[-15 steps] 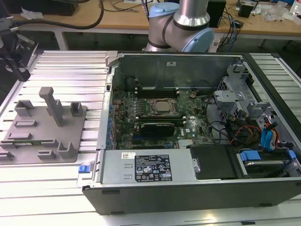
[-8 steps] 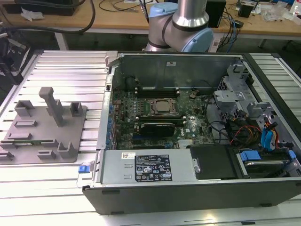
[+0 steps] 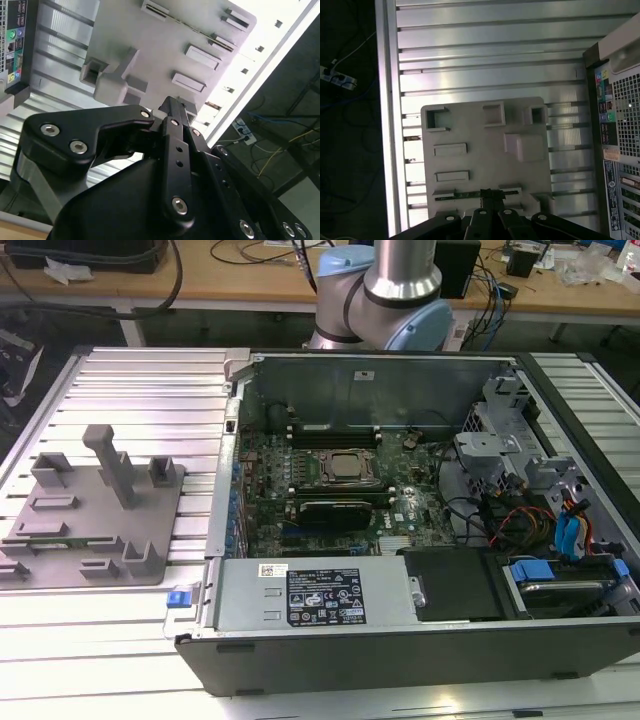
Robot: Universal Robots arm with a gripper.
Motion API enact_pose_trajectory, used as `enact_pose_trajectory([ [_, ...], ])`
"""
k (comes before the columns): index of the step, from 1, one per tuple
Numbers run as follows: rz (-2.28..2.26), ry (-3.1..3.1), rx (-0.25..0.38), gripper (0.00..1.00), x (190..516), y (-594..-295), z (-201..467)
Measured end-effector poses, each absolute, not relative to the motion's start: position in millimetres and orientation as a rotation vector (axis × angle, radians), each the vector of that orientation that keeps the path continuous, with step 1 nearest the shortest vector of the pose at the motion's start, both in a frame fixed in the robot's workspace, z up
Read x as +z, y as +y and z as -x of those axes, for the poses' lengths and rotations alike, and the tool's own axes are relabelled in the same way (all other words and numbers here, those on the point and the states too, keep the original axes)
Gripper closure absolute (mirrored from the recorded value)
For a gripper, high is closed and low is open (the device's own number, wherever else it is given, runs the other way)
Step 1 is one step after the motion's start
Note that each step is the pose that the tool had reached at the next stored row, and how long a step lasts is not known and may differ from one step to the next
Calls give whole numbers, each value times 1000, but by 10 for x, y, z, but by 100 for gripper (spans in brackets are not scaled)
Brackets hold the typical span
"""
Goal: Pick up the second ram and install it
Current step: 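Reach for the second ram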
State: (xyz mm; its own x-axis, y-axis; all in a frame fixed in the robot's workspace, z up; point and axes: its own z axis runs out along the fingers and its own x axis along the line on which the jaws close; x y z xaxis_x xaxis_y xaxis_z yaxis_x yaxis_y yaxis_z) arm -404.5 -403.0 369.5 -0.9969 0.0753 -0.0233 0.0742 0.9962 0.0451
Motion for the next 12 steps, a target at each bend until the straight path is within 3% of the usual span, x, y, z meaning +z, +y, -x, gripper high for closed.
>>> enact_pose_trajectory([
  [6, -116, 3113, 69, 92, 3638, -4040, 4187],
  [12, -117, 3114, 69, 92, 3372, -4161, 4192],
])
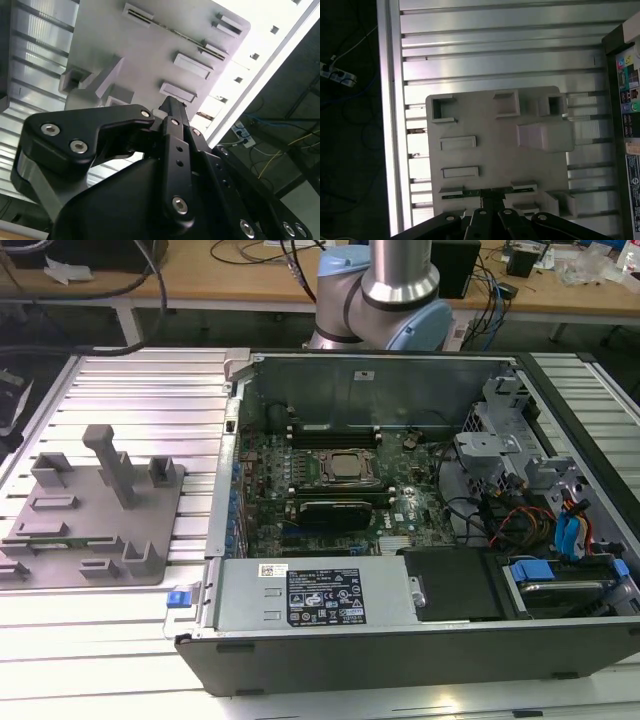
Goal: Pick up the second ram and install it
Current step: 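Reach for the second ram, then pick up the second ram and move it above second insertion slot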
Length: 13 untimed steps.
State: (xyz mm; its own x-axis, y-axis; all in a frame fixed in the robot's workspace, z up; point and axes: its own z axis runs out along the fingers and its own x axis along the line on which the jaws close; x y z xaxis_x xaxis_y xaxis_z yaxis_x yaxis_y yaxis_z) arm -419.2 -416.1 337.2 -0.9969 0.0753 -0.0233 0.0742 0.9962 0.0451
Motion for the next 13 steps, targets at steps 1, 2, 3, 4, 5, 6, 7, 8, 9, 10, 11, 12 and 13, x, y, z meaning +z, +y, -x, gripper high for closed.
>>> enact_pose_trajectory([
  [1, -117, 3114, 69, 92, 3344, -4180, 4193],
  [2, -117, 3114, 69, 92, 3312, -4218, 4194],
  [3, -117, 3114, 69, 92, 3299, -4235, 4195],
  [4, -117, 3114, 69, 92, 3291, -4245, 4195],
  [5, -117, 3114, 69, 92, 3281, -4256, 4194],
  [6, -117, 3114, 69, 92, 3280, -4257, 4195],
  [7, -117, 3114, 69, 92, 3279, -4258, 4195],
  [8, -117, 3114, 69, 92, 3279, -4258, 4195],
  [9, -117, 3114, 69, 92, 3278, -4258, 4195],
  [10, -117, 3114, 69, 92, 3278, -4258, 4195],
  [11, -117, 3114, 69, 92, 3277, -4258, 4195],
  [12, -117, 3114, 69, 92, 3277, -4258, 4195],
  [13, -117, 3114, 69, 92, 3277, -4258, 4195],
])
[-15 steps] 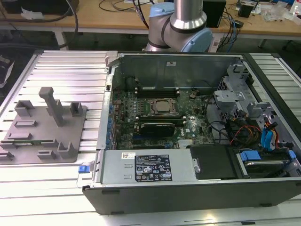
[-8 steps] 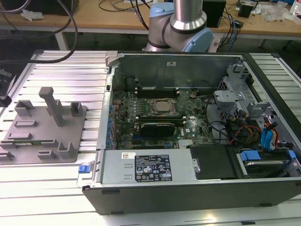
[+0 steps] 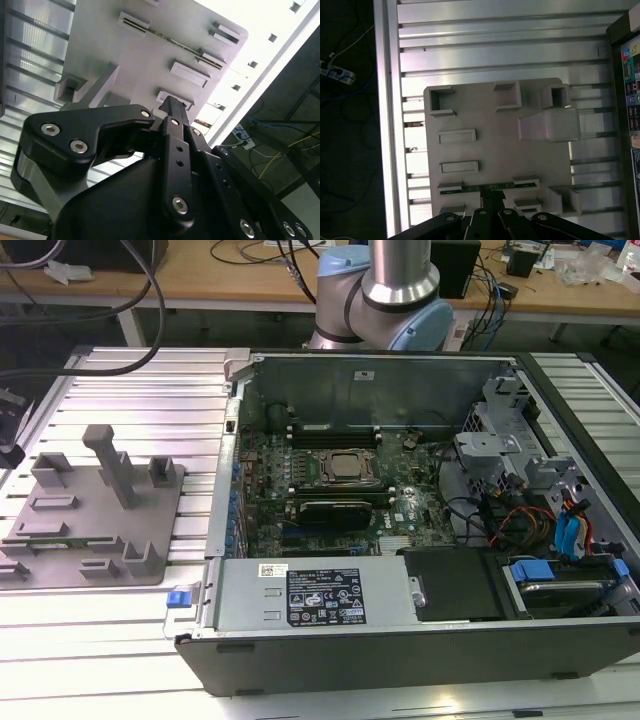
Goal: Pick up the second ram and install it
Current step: 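Pick up the second ram and move it above second insertion slot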
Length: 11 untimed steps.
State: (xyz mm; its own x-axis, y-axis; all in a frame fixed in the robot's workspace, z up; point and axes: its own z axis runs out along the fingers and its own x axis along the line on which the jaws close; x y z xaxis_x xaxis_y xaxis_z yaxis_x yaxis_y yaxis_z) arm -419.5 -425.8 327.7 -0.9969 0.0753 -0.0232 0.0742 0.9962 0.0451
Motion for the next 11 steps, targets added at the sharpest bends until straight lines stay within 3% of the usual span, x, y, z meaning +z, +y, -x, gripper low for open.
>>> enact_pose_trajectory([
  [11, -1, 3117, 62, 92, 3262, -4258, 4199],
])
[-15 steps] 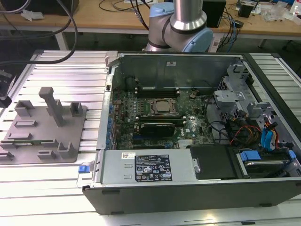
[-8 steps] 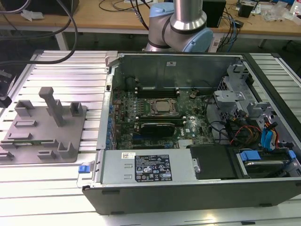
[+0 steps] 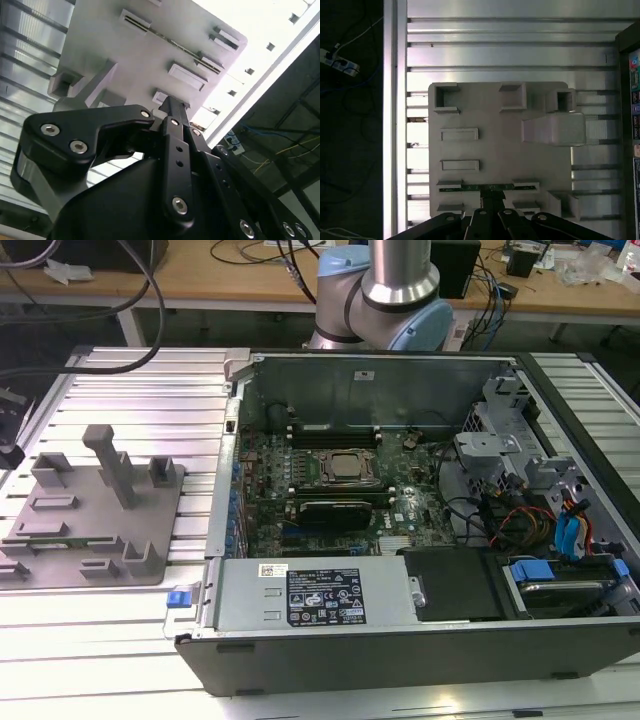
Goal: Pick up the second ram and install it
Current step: 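Pick up the second ram and move it above second insertion slot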
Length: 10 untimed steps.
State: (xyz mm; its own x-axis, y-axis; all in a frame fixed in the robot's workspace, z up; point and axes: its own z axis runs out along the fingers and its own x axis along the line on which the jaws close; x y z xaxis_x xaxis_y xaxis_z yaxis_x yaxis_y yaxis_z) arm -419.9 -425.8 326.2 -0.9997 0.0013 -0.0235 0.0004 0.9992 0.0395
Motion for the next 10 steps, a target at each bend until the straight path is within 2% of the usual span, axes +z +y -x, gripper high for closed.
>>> enact_pose_trajectory([
  [5, 221, 3114, -14, 92, 3252, -4258, 4210],
  [8, 337, 3106, -106, 92, 3243, -4256, 4219],
  [10, 370, 3102, -132, 92, 3240, -4256, 4222],
])
